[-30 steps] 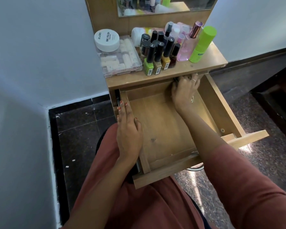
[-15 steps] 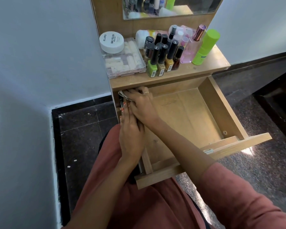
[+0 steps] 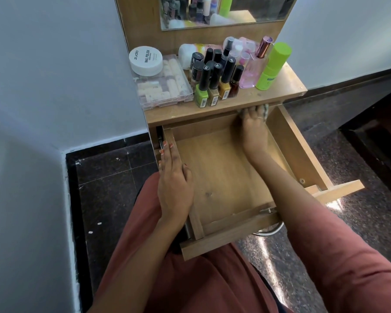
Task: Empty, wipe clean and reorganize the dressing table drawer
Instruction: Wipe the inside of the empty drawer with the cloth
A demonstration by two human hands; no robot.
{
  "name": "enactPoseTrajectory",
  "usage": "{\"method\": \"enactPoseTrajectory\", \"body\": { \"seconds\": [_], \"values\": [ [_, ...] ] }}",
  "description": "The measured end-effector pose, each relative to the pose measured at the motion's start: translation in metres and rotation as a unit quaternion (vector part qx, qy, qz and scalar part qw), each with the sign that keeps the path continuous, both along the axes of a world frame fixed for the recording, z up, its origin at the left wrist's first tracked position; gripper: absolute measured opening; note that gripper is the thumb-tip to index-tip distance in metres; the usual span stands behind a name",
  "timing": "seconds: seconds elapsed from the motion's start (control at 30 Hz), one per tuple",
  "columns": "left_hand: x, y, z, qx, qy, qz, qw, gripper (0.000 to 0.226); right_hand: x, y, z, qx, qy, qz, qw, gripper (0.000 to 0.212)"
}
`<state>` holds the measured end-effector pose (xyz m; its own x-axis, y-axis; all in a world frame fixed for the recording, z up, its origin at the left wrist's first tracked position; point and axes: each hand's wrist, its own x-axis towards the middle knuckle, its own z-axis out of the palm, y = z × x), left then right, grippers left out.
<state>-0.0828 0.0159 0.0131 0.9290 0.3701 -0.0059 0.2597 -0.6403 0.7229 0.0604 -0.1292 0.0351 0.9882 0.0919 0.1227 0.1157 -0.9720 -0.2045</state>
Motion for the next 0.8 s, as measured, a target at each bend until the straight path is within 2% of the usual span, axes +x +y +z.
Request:
{"method": "enactPoseTrajectory", "body": {
  "seconds": [0.27, 0.5, 0.67, 0.8],
  "values": [
    [0.000, -0.001, 0.000, 0.005, -0.012, -0.002, 1.000, 0.057, 0.028, -0.024, -0.009, -0.059, 0.002, -0.079, 0.995, 0.045],
    [0.000, -0.001, 0.000, 0.006, -0.011, -0.005, 1.000, 0.057, 0.032, -0.025, -0.006, -0.060, 0.003, -0.100, 0.993, 0.043],
    [0.001, 0.000, -0.002, 0.006, -0.017, -0.002, 1.000, 0.058, 0.022, -0.027, -0.002, -0.048, -0.006, -0.181, 0.982, 0.070],
    [0.001, 0.000, -0.005, 0.007, -0.015, -0.005, 1.000, 0.057, -0.011, -0.041, 0.004, -0.057, 0.083, -0.238, 0.966, 0.045]
  ]
}}
